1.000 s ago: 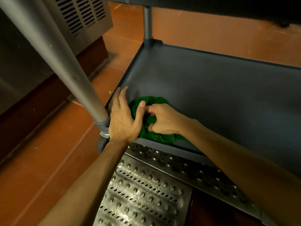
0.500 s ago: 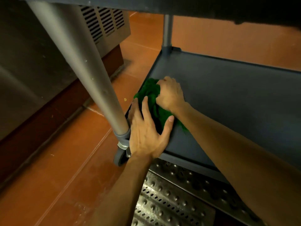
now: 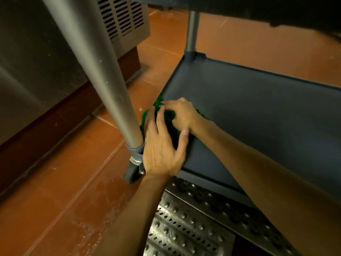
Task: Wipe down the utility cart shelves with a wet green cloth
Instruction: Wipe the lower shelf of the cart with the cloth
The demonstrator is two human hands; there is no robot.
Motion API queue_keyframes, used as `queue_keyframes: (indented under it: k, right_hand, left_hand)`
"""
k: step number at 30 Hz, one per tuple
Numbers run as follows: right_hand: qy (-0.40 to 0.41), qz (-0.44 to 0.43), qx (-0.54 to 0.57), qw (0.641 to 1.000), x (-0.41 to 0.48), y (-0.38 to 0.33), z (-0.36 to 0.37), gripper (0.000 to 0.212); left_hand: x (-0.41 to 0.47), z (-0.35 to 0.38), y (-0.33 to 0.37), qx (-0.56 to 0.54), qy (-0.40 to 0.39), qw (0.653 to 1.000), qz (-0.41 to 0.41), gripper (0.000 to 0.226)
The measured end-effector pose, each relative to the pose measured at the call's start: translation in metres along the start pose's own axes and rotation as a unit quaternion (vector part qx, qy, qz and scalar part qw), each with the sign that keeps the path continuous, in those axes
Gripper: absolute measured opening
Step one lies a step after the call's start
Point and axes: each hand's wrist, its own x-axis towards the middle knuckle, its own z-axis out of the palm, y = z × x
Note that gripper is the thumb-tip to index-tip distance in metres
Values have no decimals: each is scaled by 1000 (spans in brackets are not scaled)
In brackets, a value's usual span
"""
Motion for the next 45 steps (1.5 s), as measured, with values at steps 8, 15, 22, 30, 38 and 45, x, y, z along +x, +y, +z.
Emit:
queue_keyframes:
  k: [8,15,22,30,38,45]
  right_hand:
    - [-76,-55,106,990,-37,-5,1,48]
    - [-75,-34,137,987,-97,11,-6,42]
    - [-77,-28,167,983,-156,22,5,25]
    - [6,-22,94,995,-187,30,19,69]
    - [58,9,108,992,-221,48,21,47]
    - [40,45,126,990,-268,79,6,38]
  left_hand:
    - [-5,-3,1,-30,27,999,13,75]
    - [-5,-5,1,-19,6,1000,7,72]
    - [-13,-9,3,-3,-24,1000,-6,65]
    - [-14,-11,3,29,-49,998,-10,64]
    - [-30,11,45,77,-56,995,25,64]
    - [-45,30,71,56,-108,991,57,61]
